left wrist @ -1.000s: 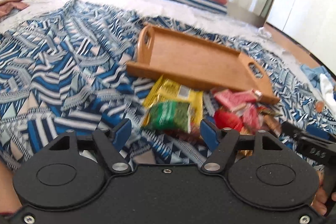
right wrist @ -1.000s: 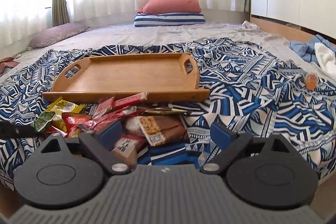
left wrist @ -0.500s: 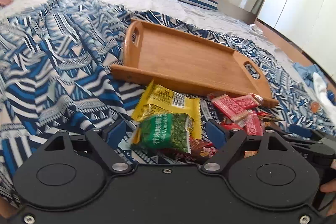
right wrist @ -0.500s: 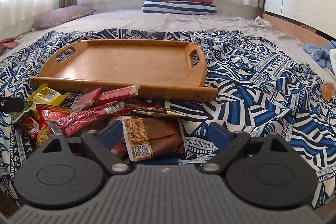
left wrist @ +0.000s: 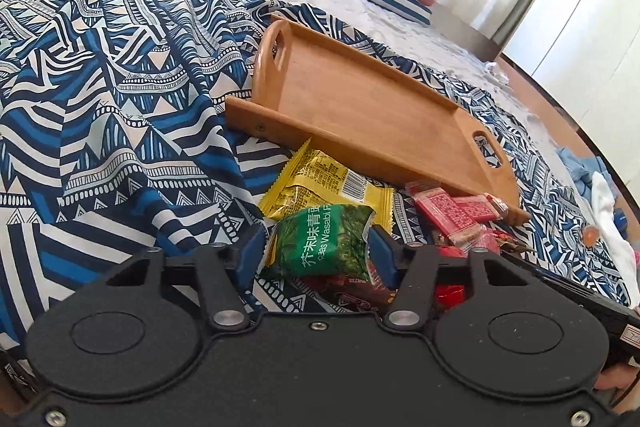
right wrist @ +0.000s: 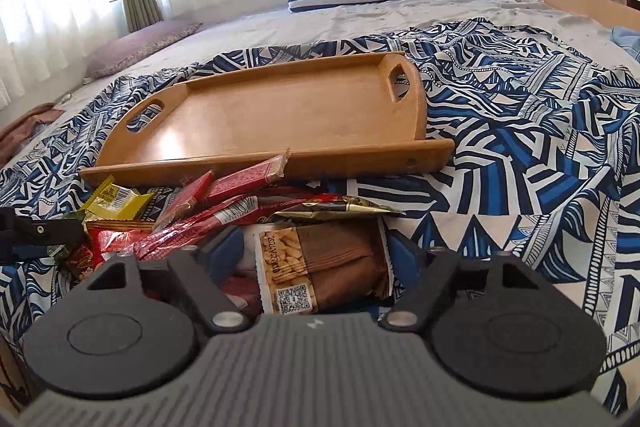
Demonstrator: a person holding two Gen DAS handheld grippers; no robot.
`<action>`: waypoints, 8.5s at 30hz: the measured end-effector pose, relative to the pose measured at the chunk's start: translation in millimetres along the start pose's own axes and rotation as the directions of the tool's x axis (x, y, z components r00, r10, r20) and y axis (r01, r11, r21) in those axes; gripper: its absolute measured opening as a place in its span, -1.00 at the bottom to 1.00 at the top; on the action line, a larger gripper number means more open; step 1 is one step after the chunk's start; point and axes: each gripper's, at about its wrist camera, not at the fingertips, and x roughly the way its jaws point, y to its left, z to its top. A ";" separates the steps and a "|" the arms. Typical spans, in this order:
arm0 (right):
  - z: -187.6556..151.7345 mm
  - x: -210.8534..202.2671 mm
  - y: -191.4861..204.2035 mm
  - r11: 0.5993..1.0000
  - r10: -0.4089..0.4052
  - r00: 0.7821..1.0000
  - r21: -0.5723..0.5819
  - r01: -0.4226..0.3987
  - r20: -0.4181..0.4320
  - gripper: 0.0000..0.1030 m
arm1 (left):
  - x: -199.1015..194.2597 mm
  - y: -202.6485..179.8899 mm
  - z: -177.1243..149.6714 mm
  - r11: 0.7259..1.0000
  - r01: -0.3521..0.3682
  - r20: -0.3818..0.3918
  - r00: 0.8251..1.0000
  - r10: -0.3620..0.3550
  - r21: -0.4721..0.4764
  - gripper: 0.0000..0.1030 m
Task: Organize snacks
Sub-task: 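Grasp the green wasabi-pea bag with the left tool while the right grasps the brown chocolate packet, then carry the green bag over the tray with the left tool while the right carries the brown packet there, then open the left tool on the tray while the right tool opens, releasing the brown packet, then move the left tool to the yellow bag while the right moves to the red packets, then grasp the yellow bag with the left tool while the right grasps a red stick packet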
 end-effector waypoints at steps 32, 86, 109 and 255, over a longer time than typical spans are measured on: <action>11.8 -47.7 44.4 0.997 -0.040 0.995 -0.059 0.046 0.089 0.28 | -41.4 -34.5 1.1 0.990 -0.064 0.085 0.995 0.054 0.122 -0.10; 116.2 89.0 12.6 0.996 -0.043 0.994 0.070 0.050 -0.101 0.29 | 112.7 -90.9 126.0 0.966 -0.072 -0.074 0.993 0.094 0.250 -0.10; 113.0 121.6 9.0 0.989 -0.094 0.989 0.108 0.106 -0.117 0.31 | 139.2 -89.8 114.4 0.949 -0.123 -0.062 0.987 0.146 0.289 -0.10; -1.1 1.1 68.2 0.969 -0.135 0.991 -0.205 0.136 0.021 0.36 | 54.3 -57.3 23.8 0.912 -0.063 -0.071 0.992 0.100 0.405 0.36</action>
